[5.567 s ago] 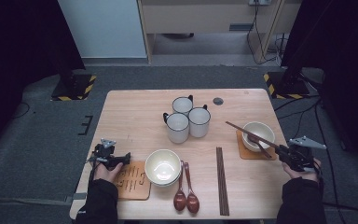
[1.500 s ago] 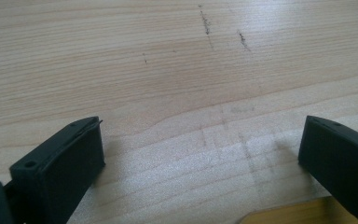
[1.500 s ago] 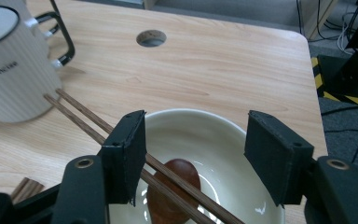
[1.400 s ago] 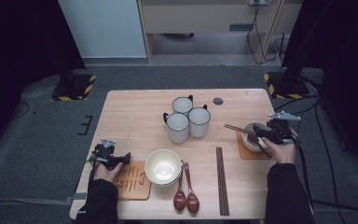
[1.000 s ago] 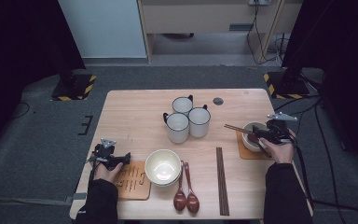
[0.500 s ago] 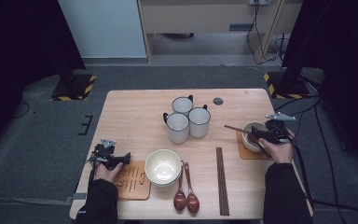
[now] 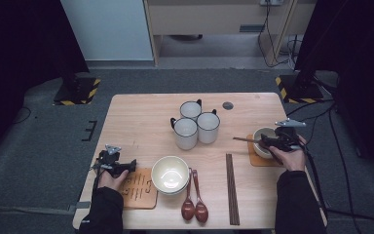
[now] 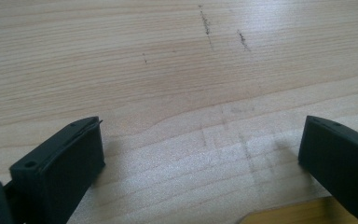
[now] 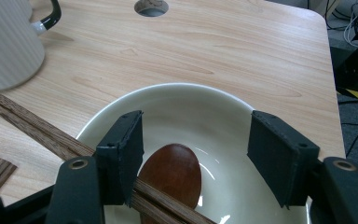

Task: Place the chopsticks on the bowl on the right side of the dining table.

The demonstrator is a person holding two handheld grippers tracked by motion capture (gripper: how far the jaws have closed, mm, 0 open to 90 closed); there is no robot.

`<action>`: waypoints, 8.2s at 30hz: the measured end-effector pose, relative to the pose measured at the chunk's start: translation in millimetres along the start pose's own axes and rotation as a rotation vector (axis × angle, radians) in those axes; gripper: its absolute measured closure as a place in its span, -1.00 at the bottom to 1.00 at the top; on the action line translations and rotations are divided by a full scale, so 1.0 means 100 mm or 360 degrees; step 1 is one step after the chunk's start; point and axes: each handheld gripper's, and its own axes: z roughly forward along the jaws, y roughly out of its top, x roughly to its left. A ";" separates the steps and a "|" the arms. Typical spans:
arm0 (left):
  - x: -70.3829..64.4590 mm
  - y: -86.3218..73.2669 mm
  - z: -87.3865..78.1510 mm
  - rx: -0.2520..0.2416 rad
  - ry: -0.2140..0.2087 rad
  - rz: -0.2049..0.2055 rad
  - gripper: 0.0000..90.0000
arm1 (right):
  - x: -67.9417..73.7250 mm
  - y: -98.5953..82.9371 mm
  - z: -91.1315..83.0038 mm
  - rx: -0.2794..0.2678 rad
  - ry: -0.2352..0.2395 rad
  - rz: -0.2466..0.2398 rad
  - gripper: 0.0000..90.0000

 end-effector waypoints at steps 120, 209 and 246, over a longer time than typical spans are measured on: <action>0.00 0.00 0.00 0.0000 0.0000 0.0000 -1.00 | -0.06 -0.30 -0.42 -0.0154 0.0013 -0.0025 -0.09; 0.00 0.00 0.00 0.0000 0.0001 0.0000 -1.00 | -0.07 -0.06 -0.13 -0.0186 0.0056 -0.0015 -0.40; 0.00 0.00 0.00 0.0000 0.0001 0.0000 -1.00 | -0.08 -0.15 -0.17 -0.0146 0.0064 -0.0075 -0.43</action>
